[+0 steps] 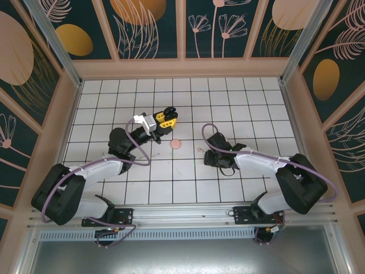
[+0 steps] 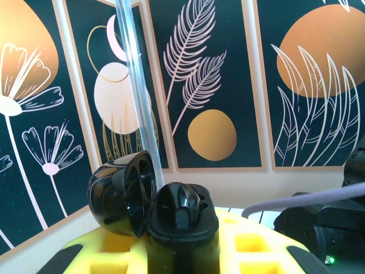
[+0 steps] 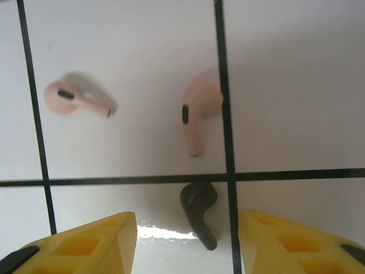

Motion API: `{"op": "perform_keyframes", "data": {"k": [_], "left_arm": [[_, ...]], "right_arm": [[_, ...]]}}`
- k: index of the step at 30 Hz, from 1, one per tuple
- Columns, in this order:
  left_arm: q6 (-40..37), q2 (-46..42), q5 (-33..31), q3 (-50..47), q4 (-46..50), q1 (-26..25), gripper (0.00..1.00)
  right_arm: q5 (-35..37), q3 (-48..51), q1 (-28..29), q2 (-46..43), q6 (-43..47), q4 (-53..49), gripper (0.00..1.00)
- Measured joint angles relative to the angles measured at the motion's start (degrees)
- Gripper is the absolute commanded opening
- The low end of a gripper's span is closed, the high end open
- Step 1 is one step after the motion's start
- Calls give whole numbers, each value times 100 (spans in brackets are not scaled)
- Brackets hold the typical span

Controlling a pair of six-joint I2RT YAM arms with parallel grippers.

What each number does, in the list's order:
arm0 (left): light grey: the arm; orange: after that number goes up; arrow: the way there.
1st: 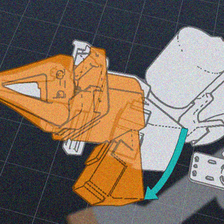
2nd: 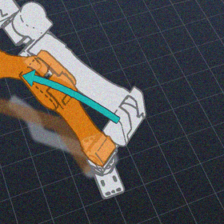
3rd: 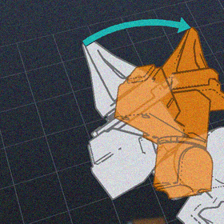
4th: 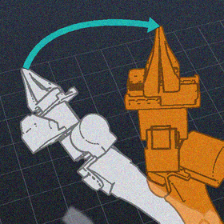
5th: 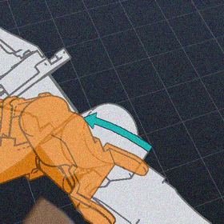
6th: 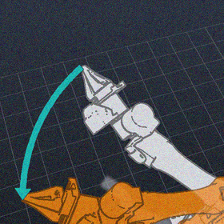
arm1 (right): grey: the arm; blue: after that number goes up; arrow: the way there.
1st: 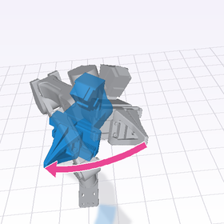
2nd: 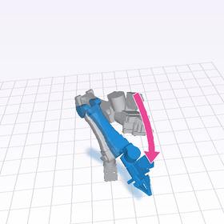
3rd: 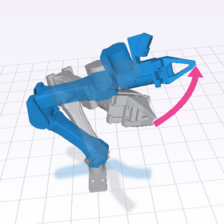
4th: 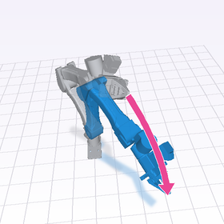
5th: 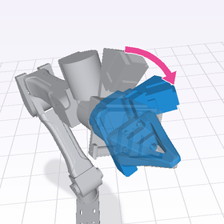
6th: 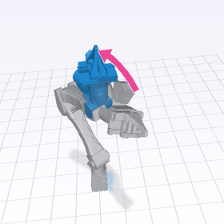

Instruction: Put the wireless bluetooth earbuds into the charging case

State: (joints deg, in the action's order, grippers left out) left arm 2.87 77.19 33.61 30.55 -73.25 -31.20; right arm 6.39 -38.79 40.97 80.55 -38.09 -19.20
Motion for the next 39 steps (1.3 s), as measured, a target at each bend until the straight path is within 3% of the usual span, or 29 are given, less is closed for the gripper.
{"op": "perform_keyframes", "data": {"k": [22, 39], "left_arm": [[2, 0, -2, 0, 0, 0, 0], [2, 0, -4, 0, 46, 0, 0]], "right_arm": [[470, -643, 103, 940, -81, -404, 35], [605, -737, 216, 1036, -22, -487, 31]]}}
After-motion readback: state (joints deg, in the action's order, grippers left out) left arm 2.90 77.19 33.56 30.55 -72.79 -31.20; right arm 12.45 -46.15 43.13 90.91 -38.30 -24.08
